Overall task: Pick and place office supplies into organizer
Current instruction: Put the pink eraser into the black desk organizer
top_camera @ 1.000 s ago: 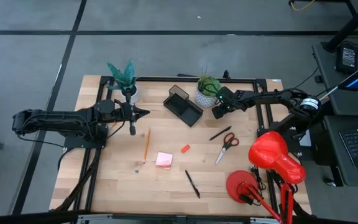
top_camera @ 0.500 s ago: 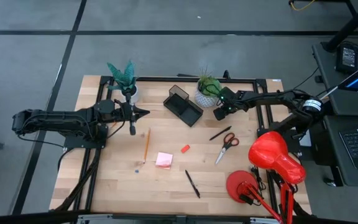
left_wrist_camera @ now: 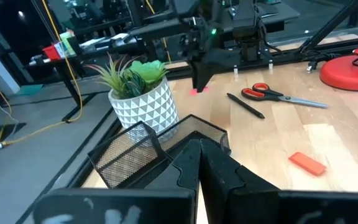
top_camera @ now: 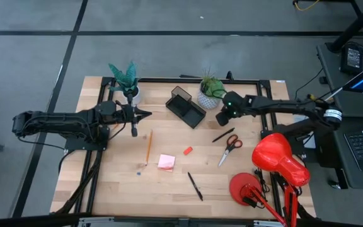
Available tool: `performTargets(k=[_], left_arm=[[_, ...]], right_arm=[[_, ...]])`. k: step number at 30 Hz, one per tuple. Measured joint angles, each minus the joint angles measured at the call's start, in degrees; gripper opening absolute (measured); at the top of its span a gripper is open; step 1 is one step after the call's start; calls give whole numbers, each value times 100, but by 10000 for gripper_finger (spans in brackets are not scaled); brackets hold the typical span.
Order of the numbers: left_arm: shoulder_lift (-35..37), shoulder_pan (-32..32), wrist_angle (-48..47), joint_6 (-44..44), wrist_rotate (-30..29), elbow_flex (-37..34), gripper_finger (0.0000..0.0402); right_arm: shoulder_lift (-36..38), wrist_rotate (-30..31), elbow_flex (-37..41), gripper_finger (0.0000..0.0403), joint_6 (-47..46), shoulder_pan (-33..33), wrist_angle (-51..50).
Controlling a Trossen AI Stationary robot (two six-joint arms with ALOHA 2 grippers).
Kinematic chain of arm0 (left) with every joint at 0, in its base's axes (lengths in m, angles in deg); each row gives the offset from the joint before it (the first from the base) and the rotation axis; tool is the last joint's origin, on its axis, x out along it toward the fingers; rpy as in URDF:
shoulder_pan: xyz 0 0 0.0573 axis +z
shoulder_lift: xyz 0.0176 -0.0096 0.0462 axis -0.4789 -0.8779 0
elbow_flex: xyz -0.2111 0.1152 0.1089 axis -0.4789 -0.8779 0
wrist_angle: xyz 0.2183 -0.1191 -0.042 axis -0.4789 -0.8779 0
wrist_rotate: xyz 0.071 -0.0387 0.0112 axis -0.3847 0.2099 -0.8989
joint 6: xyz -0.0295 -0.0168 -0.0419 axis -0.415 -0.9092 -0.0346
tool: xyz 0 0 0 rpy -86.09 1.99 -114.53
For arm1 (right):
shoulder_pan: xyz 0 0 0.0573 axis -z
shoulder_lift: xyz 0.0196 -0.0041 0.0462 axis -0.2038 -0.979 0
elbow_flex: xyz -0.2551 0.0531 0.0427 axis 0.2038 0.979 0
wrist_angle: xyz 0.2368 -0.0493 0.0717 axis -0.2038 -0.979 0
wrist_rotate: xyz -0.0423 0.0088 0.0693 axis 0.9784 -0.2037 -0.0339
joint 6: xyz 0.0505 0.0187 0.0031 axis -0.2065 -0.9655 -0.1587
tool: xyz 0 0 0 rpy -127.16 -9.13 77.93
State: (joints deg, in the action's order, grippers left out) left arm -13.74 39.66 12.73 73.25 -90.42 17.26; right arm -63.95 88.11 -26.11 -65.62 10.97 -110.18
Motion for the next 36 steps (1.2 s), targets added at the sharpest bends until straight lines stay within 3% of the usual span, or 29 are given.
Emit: performTargets(k=[8,18,26,36], left_arm=[[292,0,-88,15,-51,0,3],[352,5,-916,-255,179,-2,1],[350,561,-929,-232,1051,-164,2],[344,946,-787,-527,1110,-245,2]], right_arm=[[500,10,-7,74,513,-625,653],[543,4,-13,74,1669,-1309,2446],[141,4,-15,74,2101,-1590,3602],[-520,-140,-24,74,2080,-1588,4503]])
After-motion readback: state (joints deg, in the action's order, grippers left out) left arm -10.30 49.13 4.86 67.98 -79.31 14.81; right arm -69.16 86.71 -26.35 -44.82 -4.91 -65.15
